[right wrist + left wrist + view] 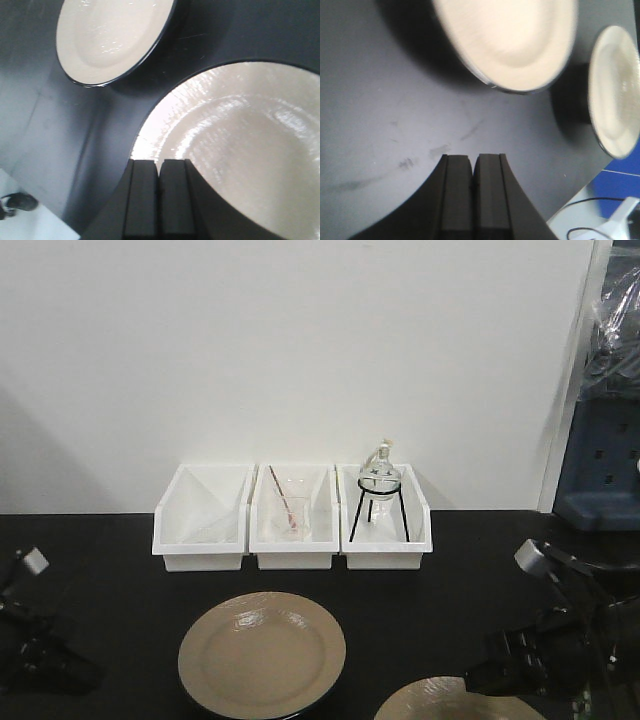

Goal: Arrange circular plates on left workspace

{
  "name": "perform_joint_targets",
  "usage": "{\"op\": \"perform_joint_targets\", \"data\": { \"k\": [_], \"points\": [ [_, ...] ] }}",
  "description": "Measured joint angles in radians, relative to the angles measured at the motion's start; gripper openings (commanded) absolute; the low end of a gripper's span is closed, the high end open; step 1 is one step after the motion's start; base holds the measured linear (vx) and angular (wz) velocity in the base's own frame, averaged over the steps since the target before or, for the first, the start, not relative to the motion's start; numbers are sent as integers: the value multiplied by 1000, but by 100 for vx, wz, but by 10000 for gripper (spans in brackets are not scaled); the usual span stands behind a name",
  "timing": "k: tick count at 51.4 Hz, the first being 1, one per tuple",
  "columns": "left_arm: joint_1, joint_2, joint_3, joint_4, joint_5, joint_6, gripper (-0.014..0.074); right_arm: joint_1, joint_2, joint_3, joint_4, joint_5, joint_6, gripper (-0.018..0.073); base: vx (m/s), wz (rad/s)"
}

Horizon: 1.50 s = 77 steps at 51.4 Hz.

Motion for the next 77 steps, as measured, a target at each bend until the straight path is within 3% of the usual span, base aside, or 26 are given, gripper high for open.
{"op": "perform_joint_targets", "data": {
  "k": [12, 17, 22, 28, 33, 44, 51, 68, 77],
  "points": [
    [0, -229, 0, 48, 30, 0, -4, 0, 0, 0, -11, 45, -14, 263, 0, 0],
    [0, -287, 0, 49, 34, 0, -3, 0, 0, 0, -13, 55, 13, 383, 0, 0],
    [0, -334, 0, 50, 46, -3, -3, 0, 0, -1, -30, 55, 69, 440, 0, 0],
    [0, -370, 0, 53, 56, -11, -3, -9, 5, -1, -84, 48, 192, 439, 0, 0],
    [0, -383, 0, 53, 56, -13, -3, -63, 32, -3, -112, 50, 263, 431, 0, 0],
    [0, -388, 10, 51, 56, -15, -3, -276, 126, -5, -134, 123, 291, 429, 0, 0],
    [0, -389, 62, 50, 56, -15, -3, -353, 167, -5, -150, 135, 281, 429, 0, 0],
    [0, -388, 152, 54, -8, -14, -3, -354, 276, -9, -147, 132, 230, 429, 0, 0],
    [0, -388, 152, 53, -16, -2, -3, -290, 321, -10, -114, 123, 199, 422, 0, 0]
  ]
}}
